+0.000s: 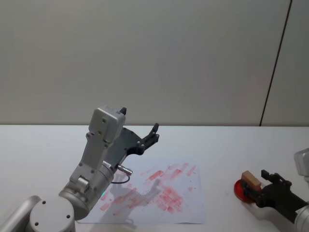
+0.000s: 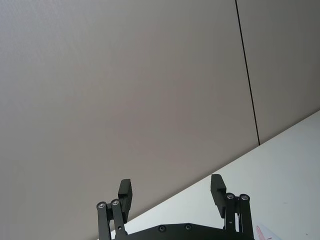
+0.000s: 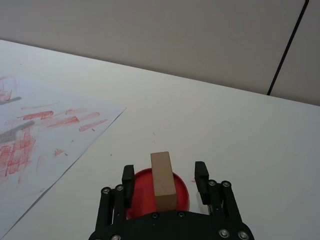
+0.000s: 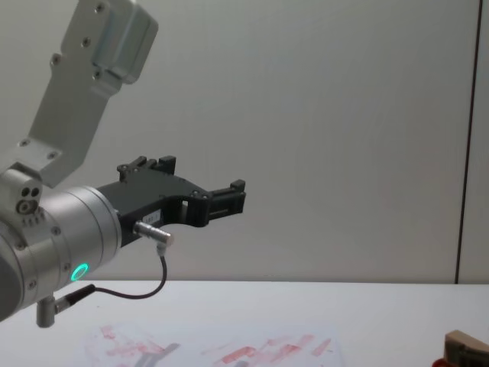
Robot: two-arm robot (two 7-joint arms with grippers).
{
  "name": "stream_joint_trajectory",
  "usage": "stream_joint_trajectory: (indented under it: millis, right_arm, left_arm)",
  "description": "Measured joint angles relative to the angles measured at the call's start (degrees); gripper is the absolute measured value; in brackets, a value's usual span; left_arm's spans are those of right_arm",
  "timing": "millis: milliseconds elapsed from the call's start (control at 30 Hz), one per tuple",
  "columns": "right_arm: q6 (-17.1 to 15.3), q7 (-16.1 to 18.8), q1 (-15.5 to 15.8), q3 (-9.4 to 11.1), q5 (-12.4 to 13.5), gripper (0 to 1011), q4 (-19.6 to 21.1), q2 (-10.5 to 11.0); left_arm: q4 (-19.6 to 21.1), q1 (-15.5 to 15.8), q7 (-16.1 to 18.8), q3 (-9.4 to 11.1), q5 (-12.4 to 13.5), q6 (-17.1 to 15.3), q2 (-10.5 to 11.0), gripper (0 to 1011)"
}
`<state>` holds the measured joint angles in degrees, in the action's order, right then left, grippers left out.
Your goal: Use the one hand to pick up the stamp and affix it onto the A4 paper.
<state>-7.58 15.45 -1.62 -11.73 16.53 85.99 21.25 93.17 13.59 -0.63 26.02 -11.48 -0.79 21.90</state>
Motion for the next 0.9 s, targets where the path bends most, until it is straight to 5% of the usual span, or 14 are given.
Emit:
stream_joint_trajectory:
  millis: [533, 900]
  right_arm:
    - [0.19, 0.36, -0.75, -0.04, 0.28, 236, -1.63, -0.39]
    - [1.59, 0.77, -0.82, 0.04, 0.37, 219, -1.62, -0.41]
  left_arm:
    - [0.0, 0.0, 0.0, 0.0, 0.0, 0.0, 0.0, 1002]
    - [0.0, 0.0, 0.0, 0.0, 0.0, 0.0, 0.0, 1002]
